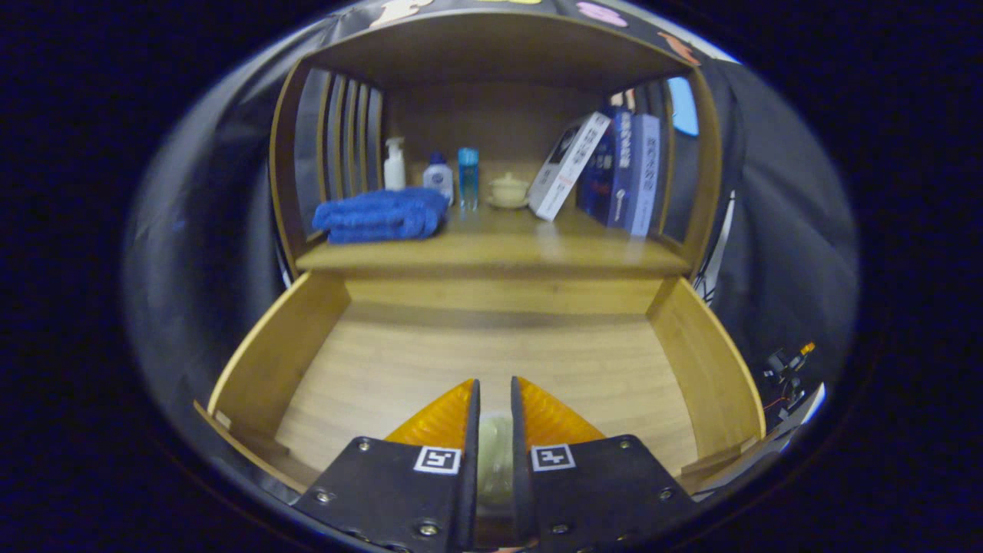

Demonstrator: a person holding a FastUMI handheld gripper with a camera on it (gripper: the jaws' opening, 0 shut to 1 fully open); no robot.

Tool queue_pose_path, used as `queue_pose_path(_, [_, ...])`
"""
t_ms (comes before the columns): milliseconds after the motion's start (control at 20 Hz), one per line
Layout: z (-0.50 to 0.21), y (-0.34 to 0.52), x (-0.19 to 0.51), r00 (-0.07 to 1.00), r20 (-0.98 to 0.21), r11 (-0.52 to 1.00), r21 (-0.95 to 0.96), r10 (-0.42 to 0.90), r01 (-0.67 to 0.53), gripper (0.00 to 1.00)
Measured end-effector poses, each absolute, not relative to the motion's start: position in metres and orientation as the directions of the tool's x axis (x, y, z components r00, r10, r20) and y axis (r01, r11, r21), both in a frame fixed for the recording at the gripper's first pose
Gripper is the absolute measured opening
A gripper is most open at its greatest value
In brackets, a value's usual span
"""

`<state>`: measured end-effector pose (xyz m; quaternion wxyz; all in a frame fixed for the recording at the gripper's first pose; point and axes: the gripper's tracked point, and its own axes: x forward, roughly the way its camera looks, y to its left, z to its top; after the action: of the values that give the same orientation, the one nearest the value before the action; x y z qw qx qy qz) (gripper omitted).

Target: Pull open the drawer, take out the items inside it, and place them on the countertop above the cabinet.

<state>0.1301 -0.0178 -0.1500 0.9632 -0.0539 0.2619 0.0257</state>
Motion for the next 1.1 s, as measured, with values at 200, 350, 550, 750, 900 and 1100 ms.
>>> queue_pose_path(200, [-0.171, -0.024, 0.130, 0.811, -0.585, 0.996, -0.055, 0.029, -0.075, 0.24])
queue_pose_path(350, [-0.186, -0.029, 0.130, 0.780, -0.625, 0.996, -0.052, 0.019, -0.066, 0.28])
queue_pose_path(550, [-0.197, -0.035, 0.137, 0.732, -0.681, 0.999, -0.041, -0.019, -0.012, 0.29])
queue_pose_path(750, [-0.218, -0.023, 0.121, 0.630, -0.776, 0.999, 0.040, 0.042, -0.017, 0.29])
queue_pose_path(900, [-0.214, -0.033, 0.129, 0.678, -0.735, 1.000, -0.003, 0.011, -0.020, 0.16])
queue_pose_path(1100, [-0.174, -0.025, 0.139, 0.776, -0.629, 0.999, 0.042, 0.039, -0.016, 0.16])
